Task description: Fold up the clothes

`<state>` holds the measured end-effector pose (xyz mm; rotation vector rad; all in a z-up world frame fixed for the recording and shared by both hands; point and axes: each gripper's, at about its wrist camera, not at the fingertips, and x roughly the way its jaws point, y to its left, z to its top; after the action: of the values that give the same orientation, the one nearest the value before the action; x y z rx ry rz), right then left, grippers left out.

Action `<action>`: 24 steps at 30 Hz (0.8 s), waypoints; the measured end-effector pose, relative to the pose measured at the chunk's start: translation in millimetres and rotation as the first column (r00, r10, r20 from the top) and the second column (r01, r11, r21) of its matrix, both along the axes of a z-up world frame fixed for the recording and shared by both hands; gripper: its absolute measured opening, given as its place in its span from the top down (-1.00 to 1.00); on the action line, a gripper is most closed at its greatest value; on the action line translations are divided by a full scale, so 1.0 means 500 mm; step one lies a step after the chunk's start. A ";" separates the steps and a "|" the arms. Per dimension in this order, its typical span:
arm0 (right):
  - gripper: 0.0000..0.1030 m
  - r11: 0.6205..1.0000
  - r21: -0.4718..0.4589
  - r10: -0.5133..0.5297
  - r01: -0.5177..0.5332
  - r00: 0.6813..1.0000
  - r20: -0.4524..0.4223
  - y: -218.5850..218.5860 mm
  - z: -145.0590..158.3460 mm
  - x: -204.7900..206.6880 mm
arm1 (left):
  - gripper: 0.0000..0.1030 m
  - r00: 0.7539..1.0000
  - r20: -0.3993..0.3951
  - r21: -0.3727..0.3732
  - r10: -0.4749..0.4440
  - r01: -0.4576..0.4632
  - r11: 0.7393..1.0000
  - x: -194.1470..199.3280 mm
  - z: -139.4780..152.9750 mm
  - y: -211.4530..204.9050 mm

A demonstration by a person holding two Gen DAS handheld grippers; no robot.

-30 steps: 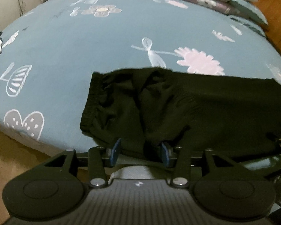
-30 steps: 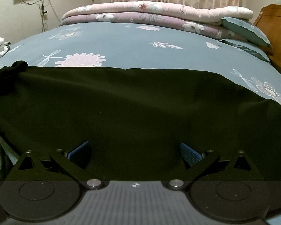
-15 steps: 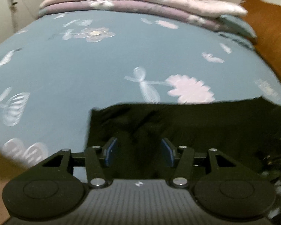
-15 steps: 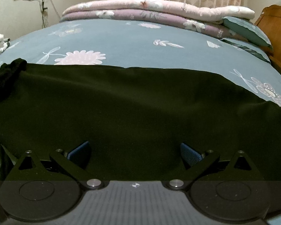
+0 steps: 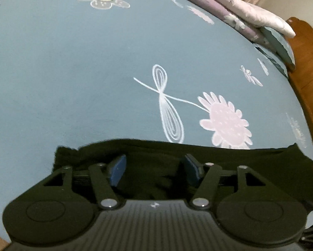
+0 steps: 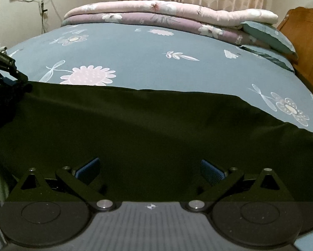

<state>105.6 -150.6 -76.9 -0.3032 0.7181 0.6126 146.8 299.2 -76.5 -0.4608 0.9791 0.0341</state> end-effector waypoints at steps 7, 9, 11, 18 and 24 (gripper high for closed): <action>-1.00 1.000 -0.008 0.028 -0.028 1.000 -0.009 0.040 0.006 -0.006 | -0.13 0.998 0.016 -0.080 -0.062 0.063 0.995 -0.003 -0.012 0.007; -1.00 1.000 -0.005 0.030 -0.030 0.999 -0.011 0.052 0.010 -0.010 | 0.01 0.997 0.029 -0.065 -0.075 0.077 0.995 -0.004 -0.009 0.001; -1.00 0.999 -0.009 0.038 -0.038 0.999 -0.009 0.060 0.013 -0.015 | 0.48 0.994 0.065 -0.045 -0.093 0.096 0.994 -0.011 0.002 -0.005; -1.00 1.000 -0.009 0.010 -0.010 1.000 0.010 0.068 0.027 -0.014 | 0.85 0.953 0.258 0.027 -0.157 0.155 0.987 -0.047 0.086 -0.027; -1.00 1.000 -0.010 -0.006 0.007 0.999 0.035 0.069 0.037 -0.014 | 0.85 0.937 0.317 0.067 -0.149 0.135 0.989 -0.065 0.117 -0.008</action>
<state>98.7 -116.3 -58.1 -0.3202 0.6890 0.5964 114.1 295.3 -18.0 -0.3398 0.6861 -0.1461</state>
